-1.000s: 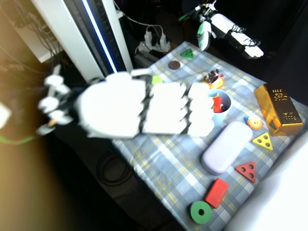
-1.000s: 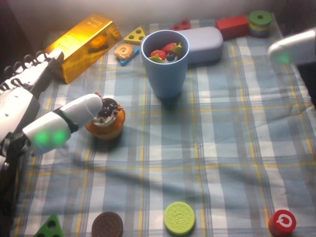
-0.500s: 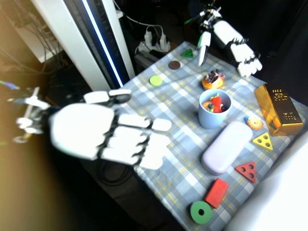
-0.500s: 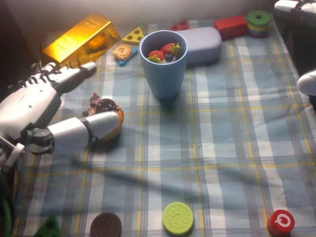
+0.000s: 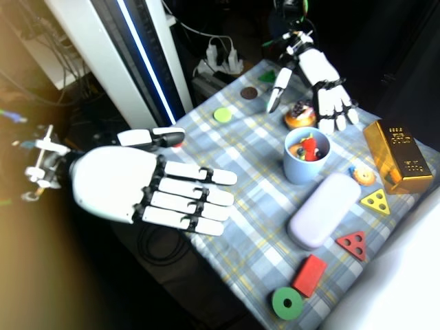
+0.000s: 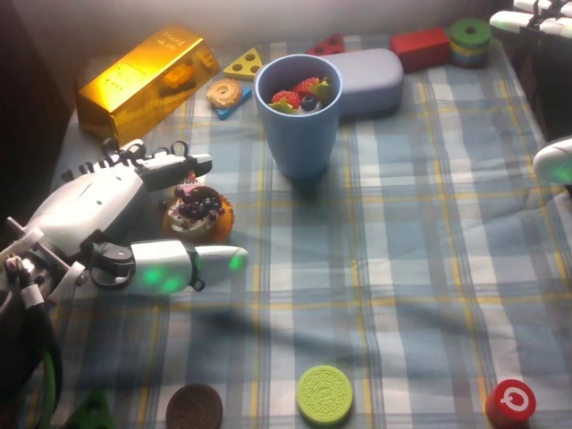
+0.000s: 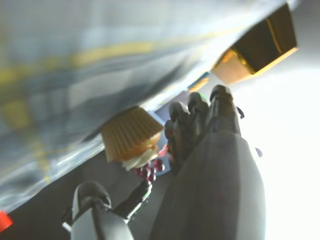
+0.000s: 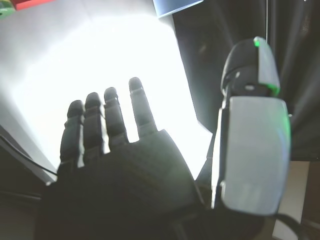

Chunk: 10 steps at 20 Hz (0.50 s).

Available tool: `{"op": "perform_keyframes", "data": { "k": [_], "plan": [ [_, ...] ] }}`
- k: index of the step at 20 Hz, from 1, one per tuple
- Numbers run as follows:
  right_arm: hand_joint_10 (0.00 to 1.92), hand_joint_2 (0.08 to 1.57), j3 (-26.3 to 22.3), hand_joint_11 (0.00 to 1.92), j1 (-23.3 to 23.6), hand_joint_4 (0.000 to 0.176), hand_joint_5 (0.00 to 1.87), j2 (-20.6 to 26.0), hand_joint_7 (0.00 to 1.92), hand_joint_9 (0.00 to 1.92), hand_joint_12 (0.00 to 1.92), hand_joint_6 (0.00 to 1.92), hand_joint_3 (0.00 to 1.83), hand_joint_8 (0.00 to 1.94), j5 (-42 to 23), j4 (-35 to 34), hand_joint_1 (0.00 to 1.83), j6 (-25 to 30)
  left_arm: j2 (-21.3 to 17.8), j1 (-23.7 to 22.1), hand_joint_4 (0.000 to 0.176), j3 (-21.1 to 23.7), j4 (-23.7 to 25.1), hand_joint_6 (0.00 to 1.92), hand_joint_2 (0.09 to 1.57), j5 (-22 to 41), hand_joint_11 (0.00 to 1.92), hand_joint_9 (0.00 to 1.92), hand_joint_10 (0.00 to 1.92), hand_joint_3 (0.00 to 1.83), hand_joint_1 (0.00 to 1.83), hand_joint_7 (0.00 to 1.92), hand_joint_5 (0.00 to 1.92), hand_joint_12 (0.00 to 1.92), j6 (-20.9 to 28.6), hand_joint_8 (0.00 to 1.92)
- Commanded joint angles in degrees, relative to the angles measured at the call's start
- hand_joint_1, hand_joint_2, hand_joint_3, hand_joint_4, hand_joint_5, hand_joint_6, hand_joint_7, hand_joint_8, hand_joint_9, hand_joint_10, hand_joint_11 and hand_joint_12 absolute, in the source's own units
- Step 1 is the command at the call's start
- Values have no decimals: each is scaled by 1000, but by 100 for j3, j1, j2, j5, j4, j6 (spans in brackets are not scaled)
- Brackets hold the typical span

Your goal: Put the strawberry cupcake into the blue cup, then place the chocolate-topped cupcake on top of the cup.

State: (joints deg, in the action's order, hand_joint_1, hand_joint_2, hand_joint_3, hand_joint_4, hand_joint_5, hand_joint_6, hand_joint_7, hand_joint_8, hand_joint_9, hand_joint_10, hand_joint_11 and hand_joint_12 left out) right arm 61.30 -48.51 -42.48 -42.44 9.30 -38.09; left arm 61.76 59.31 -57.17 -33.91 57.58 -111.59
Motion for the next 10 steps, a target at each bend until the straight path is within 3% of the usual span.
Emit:
{"op": "perform_keyframes", "data": {
  "k": [1, 4, 7, 9, 10],
  "plan": [
    [0, 940, -4, 0, 36, 97, 0, -7, 0, 0, 0, 0, 9, 0, -666, -185, 0, 18, 14, -82, 58, -37, 187, 12, 774, 576, 20, 264, 7, 4, 614, 480, 463, 7, 18, 10],
    [0, 951, -2, 0, 30, 98, 0, -19, 0, 0, 0, 0, 12, 0, -667, -184, 0, 18, 16, -82, 82, -36, 185, 14, 796, 576, 17, 256, 2, 11, 691, 497, 481, 5, 18, 12],
    [0, 954, 7, 0, 28, 82, 0, -38, 0, 0, 0, 0, 10, 0, -667, -184, 0, 18, 0, -90, 55, -36, 186, 14, 823, 594, 31, 292, 2, 7, 795, 606, 575, 9, 18, 17],
    [0, 946, 19, 0, 27, 84, 0, -53, 0, 0, 0, 0, 5, 0, -667, -184, 0, 18, -5, -92, 30, -36, 186, 18, 848, 614, 22, 301, 0, 8, 880, 666, 645, 3, 17, 13],
    [0, 942, 28, 0, 27, 77, 0, -60, 0, 0, 0, 0, 3, 0, -667, -184, 0, 18, -9, -94, 36, -36, 186, 13, 856, 620, 11, 323, 2, 3, 906, 716, 696, 0, 17, 10]
  ]
}}
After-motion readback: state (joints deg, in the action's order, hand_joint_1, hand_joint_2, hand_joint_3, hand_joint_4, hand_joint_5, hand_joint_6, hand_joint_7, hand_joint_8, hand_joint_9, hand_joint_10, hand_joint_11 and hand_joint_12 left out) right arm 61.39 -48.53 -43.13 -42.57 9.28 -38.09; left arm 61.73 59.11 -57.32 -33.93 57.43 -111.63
